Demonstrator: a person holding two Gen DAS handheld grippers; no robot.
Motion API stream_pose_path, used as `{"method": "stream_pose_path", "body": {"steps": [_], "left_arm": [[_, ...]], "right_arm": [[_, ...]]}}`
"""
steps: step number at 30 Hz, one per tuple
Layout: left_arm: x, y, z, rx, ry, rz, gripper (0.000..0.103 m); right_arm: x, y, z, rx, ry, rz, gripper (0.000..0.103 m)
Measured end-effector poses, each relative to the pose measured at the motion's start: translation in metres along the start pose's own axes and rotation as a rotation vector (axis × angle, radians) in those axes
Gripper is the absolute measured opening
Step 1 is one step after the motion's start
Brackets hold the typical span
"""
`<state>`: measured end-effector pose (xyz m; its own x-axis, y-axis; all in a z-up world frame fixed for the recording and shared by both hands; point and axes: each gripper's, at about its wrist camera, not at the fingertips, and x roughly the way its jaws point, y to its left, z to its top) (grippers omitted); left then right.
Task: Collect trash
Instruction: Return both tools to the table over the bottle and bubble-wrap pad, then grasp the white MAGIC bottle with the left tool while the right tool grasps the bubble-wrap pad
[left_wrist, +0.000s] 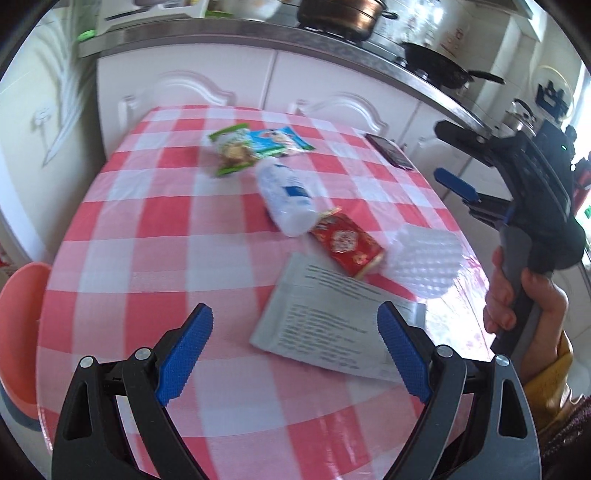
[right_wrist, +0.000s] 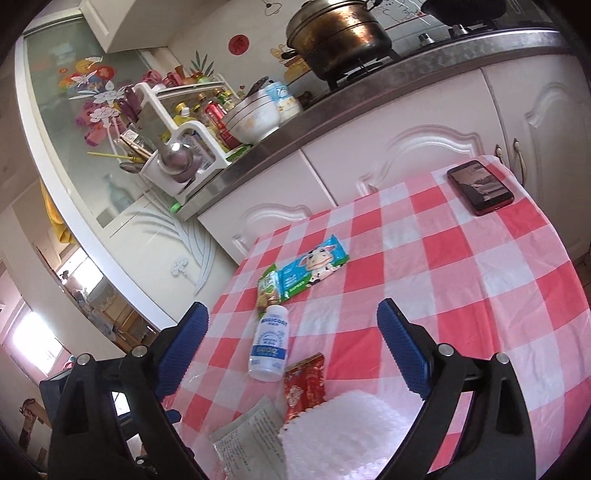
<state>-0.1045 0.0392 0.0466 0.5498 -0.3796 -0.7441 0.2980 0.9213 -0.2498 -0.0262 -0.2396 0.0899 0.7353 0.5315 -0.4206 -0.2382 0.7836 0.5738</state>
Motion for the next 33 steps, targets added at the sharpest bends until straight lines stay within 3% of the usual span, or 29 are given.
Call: {"method": "stream_pose_path", "body": {"steps": [8,16,21,28,33], "left_arm": [[0.019,-0.023,0.007,0.038,0.032,-0.001,0.09],[0.039,-0.019,0.037,-0.01,0.022,0.074,0.09],[0.055,-0.015,0.062,-0.055,-0.005,0.074,0.09],[0.08,-0.013,0.088,-0.08,-0.03,0.148,0.09],[0.101,-0.012,0.096,-0.095,-0.001,0.161,0.09]], "right_arm": [[0.003,-0.031,-0.002,0.03,0.097,-0.008,0.093],[0.018,-0.028,-0.019,-0.01,0.213,0.035,0.093],[0.017,-0.032,-0.024,-0.021,0.241,0.042,0.093],[0.017,-0.044,-0.031,0.007,0.277,0.052,0.093],[0.016,-0.04,-0.034,-0.01,0.293,0.09,0.093]]}}
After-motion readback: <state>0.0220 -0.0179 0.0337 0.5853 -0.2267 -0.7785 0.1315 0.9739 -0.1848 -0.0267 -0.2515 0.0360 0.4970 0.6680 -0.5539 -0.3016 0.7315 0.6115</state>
